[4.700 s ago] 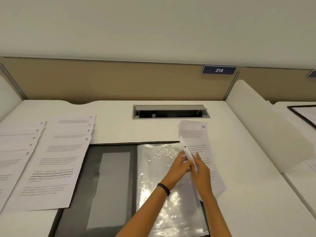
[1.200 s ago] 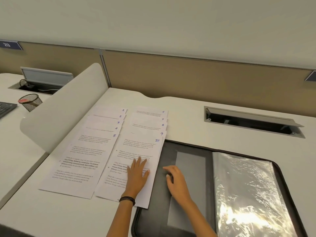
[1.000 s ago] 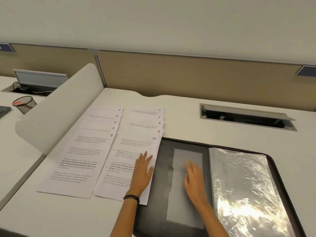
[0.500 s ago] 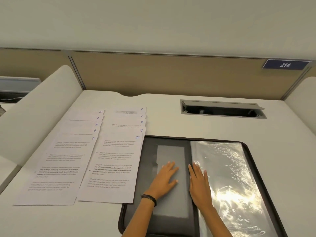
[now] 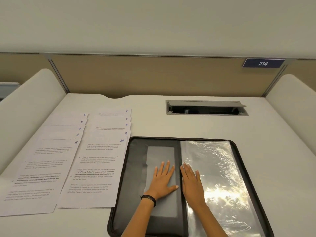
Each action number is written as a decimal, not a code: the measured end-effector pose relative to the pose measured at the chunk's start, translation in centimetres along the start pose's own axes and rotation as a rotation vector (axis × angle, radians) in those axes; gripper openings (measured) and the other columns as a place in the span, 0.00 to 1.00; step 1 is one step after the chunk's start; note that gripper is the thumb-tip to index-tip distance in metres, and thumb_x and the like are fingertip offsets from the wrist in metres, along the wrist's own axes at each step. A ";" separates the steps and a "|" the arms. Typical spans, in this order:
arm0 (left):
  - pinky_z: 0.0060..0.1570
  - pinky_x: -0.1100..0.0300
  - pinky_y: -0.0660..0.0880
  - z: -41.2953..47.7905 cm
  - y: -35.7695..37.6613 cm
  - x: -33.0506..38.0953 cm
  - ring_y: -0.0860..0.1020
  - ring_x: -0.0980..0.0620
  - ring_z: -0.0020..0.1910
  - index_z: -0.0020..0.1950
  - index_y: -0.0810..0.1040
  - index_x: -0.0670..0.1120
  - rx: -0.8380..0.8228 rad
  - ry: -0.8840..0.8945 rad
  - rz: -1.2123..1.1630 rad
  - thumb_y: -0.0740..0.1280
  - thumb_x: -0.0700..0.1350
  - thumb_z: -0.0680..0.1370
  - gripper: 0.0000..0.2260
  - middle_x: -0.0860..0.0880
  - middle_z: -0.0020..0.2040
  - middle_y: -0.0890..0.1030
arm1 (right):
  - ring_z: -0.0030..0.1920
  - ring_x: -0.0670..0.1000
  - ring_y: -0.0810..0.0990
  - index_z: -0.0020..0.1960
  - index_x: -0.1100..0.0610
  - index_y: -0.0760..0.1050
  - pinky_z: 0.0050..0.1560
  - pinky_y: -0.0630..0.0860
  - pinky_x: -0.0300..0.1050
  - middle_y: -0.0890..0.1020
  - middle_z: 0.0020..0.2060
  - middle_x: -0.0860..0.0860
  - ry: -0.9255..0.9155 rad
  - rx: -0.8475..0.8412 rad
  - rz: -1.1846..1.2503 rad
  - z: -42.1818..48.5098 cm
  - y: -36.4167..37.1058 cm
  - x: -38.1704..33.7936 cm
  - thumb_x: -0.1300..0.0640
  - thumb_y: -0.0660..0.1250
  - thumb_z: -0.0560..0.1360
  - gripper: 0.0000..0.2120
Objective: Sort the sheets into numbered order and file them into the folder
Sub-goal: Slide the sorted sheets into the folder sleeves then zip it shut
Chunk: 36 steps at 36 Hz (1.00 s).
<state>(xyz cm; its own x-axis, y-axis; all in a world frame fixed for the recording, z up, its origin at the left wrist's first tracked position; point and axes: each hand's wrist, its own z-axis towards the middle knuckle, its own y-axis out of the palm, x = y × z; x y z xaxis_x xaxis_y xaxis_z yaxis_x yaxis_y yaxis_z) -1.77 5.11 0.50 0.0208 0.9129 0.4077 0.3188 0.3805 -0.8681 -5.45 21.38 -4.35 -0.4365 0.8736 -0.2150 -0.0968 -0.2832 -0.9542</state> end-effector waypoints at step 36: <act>0.69 0.34 0.53 3.9 -0.3 16.0 0.37 0.33 0.74 0.78 0.41 0.47 -0.244 -0.536 -0.128 0.57 0.55 0.82 0.33 0.37 0.76 0.34 | 0.53 0.45 0.78 0.55 0.57 0.79 0.60 0.74 0.42 0.80 0.51 0.46 0.126 -0.011 0.699 1.5 -8.9 12.2 0.66 0.59 0.78 0.13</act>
<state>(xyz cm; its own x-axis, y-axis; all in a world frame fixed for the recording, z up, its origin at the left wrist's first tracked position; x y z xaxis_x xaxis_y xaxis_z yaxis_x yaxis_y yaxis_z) -5.19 20.16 6.19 -0.4927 0.8336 0.2496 0.4969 0.5050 -0.7058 -11.23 34.02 1.85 -0.2867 0.5281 -0.7993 0.1773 -0.7907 -0.5860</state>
